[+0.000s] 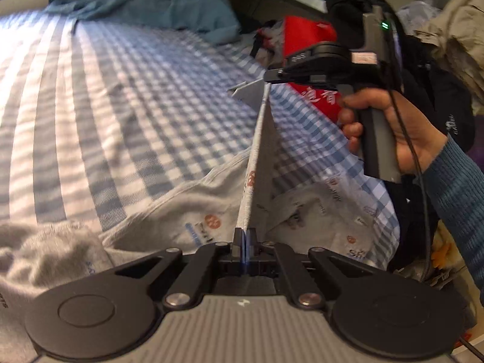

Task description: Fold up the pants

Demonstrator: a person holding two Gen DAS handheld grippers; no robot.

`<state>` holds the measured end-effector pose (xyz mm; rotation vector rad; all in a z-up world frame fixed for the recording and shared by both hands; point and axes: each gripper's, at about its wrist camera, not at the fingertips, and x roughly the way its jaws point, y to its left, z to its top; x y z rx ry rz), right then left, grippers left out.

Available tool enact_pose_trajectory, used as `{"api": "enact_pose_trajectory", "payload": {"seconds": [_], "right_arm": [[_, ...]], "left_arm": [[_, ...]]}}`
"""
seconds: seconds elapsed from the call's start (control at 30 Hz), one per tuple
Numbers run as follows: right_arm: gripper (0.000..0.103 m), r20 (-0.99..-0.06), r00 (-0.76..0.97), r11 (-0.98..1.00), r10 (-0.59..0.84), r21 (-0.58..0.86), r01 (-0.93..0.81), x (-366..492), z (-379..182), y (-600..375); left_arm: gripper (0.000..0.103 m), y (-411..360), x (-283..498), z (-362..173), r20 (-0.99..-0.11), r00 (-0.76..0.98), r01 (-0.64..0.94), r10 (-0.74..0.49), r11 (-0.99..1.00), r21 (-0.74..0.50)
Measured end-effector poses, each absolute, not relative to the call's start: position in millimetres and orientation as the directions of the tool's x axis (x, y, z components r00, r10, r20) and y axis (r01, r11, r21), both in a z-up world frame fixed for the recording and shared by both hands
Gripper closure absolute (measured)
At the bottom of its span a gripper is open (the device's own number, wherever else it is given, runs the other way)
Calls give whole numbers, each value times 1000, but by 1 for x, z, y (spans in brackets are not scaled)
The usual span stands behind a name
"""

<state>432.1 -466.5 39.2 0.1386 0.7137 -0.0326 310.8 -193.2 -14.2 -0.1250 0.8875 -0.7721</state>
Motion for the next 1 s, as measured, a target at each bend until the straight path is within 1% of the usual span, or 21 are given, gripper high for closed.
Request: {"api": "enact_pose_trajectory", "payload": {"seconds": [0.1,0.2,0.3,0.37,0.43,0.5,0.57,0.6,0.63,0.67,0.8,0.9,0.93,1.0], "right_arm": [[103,-551,834,987,23,143,68,378,74,-490],[103,-485,874,978,-6,181,108,314,87,-519],[103,-482,876,959,-25,236,157,256,73,-547],[103,-510,859,945,-44,258,202,226,53,-562],[103,-558,827,944,-63,235,230,205,27,-567],[94,-597,799,956,-67,190,223,193,4,-562],[76,-600,798,972,-60,146,183,188,-9,-550],[69,-589,806,984,-53,105,142,184,-14,-539],[56,-577,816,993,-48,59,100,185,-16,-527],[50,-561,827,998,-42,7,55,185,-18,-515],[49,-510,860,962,26,-220,-159,193,-23,-456],[52,-528,845,894,87,-333,-301,208,-30,-420],[55,-540,836,871,97,-361,-334,215,-32,-411],[56,-570,818,828,74,-422,-369,228,-40,-396]], "left_arm": [[103,-202,280,10,-620,432,648,-656,703,-293],[103,-211,254,17,-626,420,704,-657,671,-233],[103,-222,232,7,-663,392,739,-638,648,-187],[103,-229,221,-5,-693,385,753,-610,642,-146],[103,-232,213,-18,-722,362,748,-590,646,-153],[103,-232,208,-27,-735,368,738,-570,660,-142],[103,-232,204,-30,-735,385,731,-558,671,-126],[103,-232,203,-30,-733,389,726,-558,676,-129],[103,-231,203,-32,-730,394,723,-558,679,-128],[103,-230,202,-32,-728,401,722,-556,681,-123],[103,-231,201,-35,-728,412,715,-547,690,-114],[103,-231,203,-36,-731,415,708,-543,697,-116],[103,-231,202,-36,-730,416,707,-542,698,-116],[103,-231,202,-35,-729,418,706,-542,699,-115]]}}
